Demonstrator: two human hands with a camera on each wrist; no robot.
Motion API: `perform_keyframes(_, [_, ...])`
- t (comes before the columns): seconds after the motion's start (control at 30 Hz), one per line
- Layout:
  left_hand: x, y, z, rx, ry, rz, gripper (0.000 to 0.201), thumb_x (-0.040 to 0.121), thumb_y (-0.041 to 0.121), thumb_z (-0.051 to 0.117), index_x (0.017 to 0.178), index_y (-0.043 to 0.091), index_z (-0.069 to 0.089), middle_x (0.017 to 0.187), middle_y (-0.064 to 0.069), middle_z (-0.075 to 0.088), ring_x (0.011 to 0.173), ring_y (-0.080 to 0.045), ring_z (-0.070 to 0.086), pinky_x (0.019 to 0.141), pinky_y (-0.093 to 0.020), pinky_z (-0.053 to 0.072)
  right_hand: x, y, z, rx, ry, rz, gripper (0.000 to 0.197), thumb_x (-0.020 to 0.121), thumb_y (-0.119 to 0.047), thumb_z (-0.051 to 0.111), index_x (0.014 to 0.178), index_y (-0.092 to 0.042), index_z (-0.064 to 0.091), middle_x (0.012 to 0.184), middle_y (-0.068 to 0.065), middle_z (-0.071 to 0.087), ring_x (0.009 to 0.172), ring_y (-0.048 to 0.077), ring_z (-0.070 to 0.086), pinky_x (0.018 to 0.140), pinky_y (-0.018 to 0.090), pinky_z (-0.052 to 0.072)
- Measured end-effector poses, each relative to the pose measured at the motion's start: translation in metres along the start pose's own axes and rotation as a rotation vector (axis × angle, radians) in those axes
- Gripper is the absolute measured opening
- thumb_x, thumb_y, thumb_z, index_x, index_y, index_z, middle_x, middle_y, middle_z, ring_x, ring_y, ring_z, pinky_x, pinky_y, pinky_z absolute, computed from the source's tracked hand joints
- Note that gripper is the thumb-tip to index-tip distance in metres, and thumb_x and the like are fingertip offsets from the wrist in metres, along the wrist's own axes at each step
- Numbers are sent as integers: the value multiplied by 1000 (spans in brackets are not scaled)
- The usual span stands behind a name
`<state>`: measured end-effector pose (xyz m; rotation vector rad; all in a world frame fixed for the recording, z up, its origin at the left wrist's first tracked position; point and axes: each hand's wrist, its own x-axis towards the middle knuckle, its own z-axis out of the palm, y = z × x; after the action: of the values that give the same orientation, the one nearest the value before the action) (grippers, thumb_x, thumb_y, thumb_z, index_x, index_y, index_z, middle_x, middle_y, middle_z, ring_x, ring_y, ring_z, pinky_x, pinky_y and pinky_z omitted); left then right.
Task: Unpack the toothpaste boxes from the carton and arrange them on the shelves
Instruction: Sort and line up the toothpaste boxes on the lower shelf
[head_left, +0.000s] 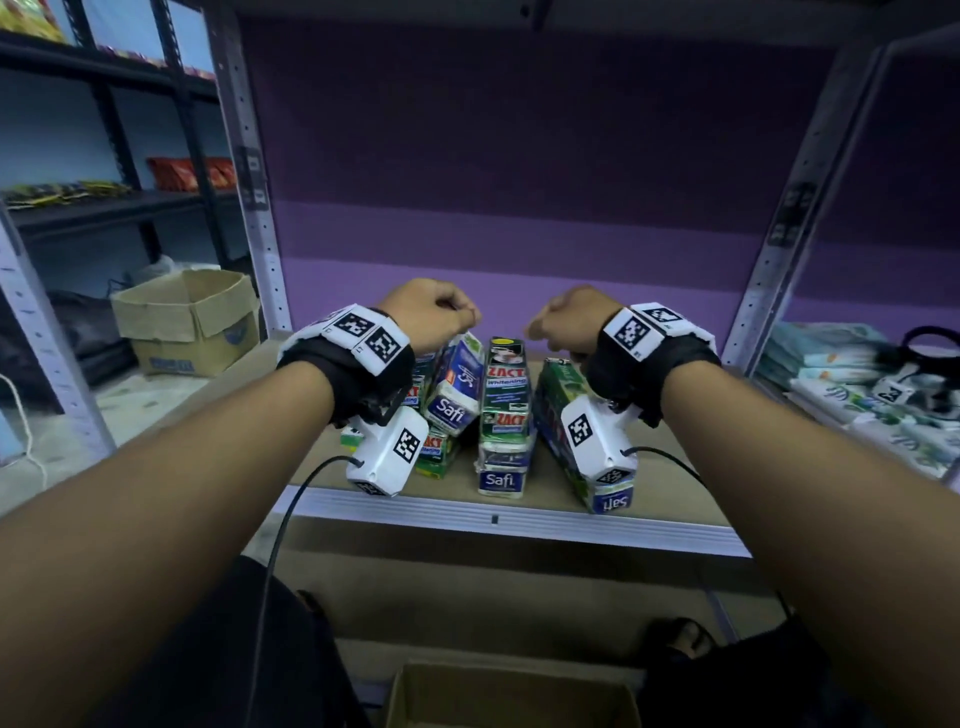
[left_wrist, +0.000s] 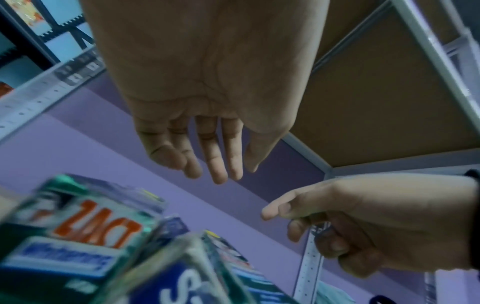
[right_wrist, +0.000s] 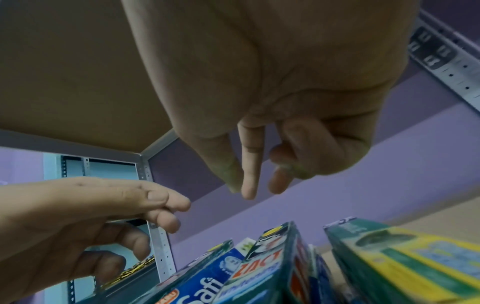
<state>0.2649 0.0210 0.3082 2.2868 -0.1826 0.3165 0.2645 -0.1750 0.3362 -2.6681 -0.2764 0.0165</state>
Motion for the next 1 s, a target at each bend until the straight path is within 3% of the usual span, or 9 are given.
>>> perform_keyframes(0.1, [-3, 15, 13, 59, -46, 40, 10, 90, 28, 66, 90, 20, 72, 82, 8, 69, 69, -7, 60, 68, -22, 45, -7, 19, 0, 114, 34, 37, 25, 93, -28, 63, 104, -8, 70, 97, 5, 62, 74, 21, 50, 68, 26, 43])
perform_keyframes(0.2, [-9, 22, 28, 114, -76, 62, 13, 90, 32, 66, 93, 21, 72, 93, 6, 72, 81, -9, 63, 69, -20, 47, -14, 35, 4, 214, 72, 63, 17, 94, -23, 60, 100, -11, 71, 81, 0, 60, 56, 10, 44, 49, 19, 35])
perform_keyframes(0.3, [-17, 18, 43, 186, -77, 71, 12, 90, 34, 64, 89, 24, 70, 93, 8, 71, 84, -9, 63, 75, -22, 47, -15, 52, 11, 262, 104, 84, 13, 95, -21, 57, 94, -20, 70, 65, -11, 52, 53, 4, 41, 45, 16, 31])
perform_keyframes(0.37, [-22, 13, 52, 206, -67, 90, 12, 90, 34, 64, 90, 24, 71, 91, 10, 70, 77, -3, 61, 68, -18, 45, -13, 61, 18, 294, 121, 105, 10, 92, -21, 60, 95, -21, 70, 64, -13, 50, 53, 3, 41, 43, 15, 31])
perform_keyframes(0.43, [-27, 9, 58, 204, -69, 108, 10, 89, 33, 65, 90, 26, 71, 92, 10, 70, 79, -4, 62, 71, -20, 45, -14, 67, 23, 335, 119, 122, 9, 90, -23, 64, 97, -22, 70, 66, -12, 53, 54, 4, 43, 40, 14, 32])
perform_keyframes(0.53, [-30, 3, 63, 213, -55, 128, 8, 88, 33, 66, 87, 28, 72, 94, 12, 70, 89, -6, 60, 84, -28, 50, -11, 74, 34, 344, 105, 112, 13, 88, -28, 66, 101, -28, 68, 81, -12, 62, 62, 7, 55, 48, 20, 38])
perform_keyframes(0.63, [-30, 0, 63, 202, -59, 131, 8, 88, 36, 65, 87, 31, 71, 98, 12, 68, 97, -9, 59, 91, -36, 51, -11, 73, 42, 341, 68, 116, 19, 85, -33, 69, 104, -29, 67, 79, -11, 57, 76, 12, 57, 63, 26, 46])
perform_keyframes(0.8, [-35, -4, 63, 176, -45, 152, 6, 89, 34, 64, 90, 31, 70, 100, 15, 66, 98, -9, 60, 91, -38, 52, -12, 72, 46, 380, 42, 130, 25, 82, -34, 75, 105, -27, 67, 87, -8, 61, 84, 13, 59, 72, 29, 50])
perform_keyframes(1.0, [-37, -5, 57, 156, -42, 166, 7, 91, 34, 63, 89, 31, 70, 97, 16, 65, 86, 0, 59, 78, -26, 50, -13, 75, 45, 441, 78, 146, 23, 83, -27, 74, 105, -26, 68, 89, 2, 64, 75, 20, 62, 72, 38, 60])
